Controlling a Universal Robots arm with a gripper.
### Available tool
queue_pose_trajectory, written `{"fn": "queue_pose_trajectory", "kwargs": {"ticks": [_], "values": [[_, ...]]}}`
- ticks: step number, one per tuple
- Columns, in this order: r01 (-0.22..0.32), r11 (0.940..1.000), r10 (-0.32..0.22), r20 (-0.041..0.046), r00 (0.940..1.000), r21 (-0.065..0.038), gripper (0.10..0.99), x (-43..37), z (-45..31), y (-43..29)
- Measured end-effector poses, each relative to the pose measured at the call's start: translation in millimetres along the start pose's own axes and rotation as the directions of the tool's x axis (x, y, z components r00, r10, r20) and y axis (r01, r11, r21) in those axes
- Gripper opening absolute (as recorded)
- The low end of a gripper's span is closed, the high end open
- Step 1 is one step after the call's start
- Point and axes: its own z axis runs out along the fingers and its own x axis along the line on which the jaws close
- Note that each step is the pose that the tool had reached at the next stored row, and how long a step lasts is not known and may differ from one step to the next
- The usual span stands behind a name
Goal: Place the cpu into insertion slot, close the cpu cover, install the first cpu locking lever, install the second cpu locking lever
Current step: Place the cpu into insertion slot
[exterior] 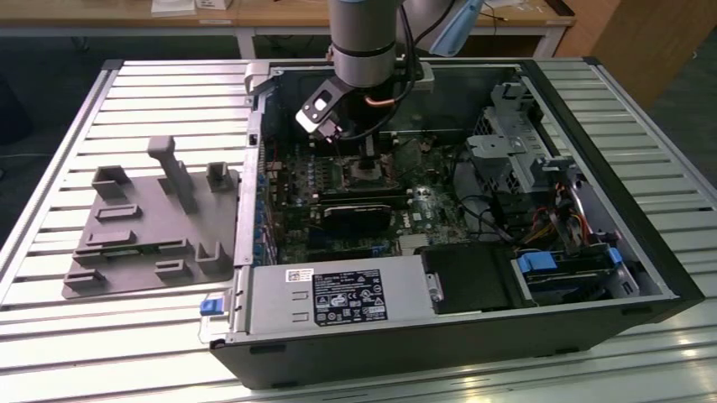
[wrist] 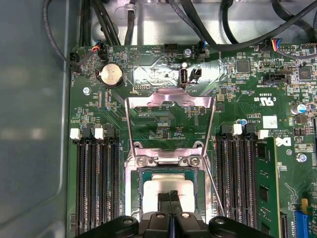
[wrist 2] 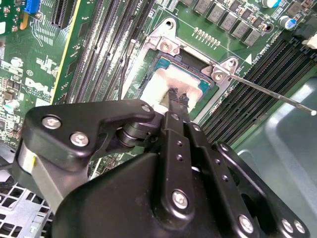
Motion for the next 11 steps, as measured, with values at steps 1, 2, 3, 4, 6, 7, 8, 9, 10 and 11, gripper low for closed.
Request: {"fn": "queue_pose_trajectory", "kwargs": {"ticks": [1, 2, 3, 4, 6, 7, 8, 9, 10, 11], "values": [[0.0, 1.0, 0.0, 0.0, 1.0, 0.0, 0.102, 0.0, -0.1, 0.0], [0.0, 1.0, 0.0, 0.0, 1.0, 0.0, 0.102, 0.0, -0.1, 0.0], [0.0, 1.0, 0.0, 0.0, 1.0, 0.0, 0.102, 0.0, -0.2, 0.0], [0.0, 1.0, 0.0, 0.0, 1.0, 0.0, 0.102, 0.0, -0.2, 0.0], [0.0, 1.0, 0.0, 0.0005, 1.0, 0.0, 0.102, -0.1, -1.0, 0.0], [0.0, 1.0, 0.0, 0.0003, 1.0, 0.0, 0.102, 0.0, -1.8, 0.1], [0.0, 1.0, 0.0, 0.0001, 1.0, 0.0, 0.102, 0.0, -2.9, 0.2], [0.0, 1.0, 0.0, 0.0001, 1.0, 0.0, 0.102, 0.1, -4.7, 0.4], [0.0, 1.0, 0.0, 0.0001, 1.0, 0.0, 0.102, 0.1, -6.5, 0.6], [0.0, 1.0, 0.0, -0.0001, 1.0, 0.0, 0.102, 0.2, -8.4, 0.7]]}}
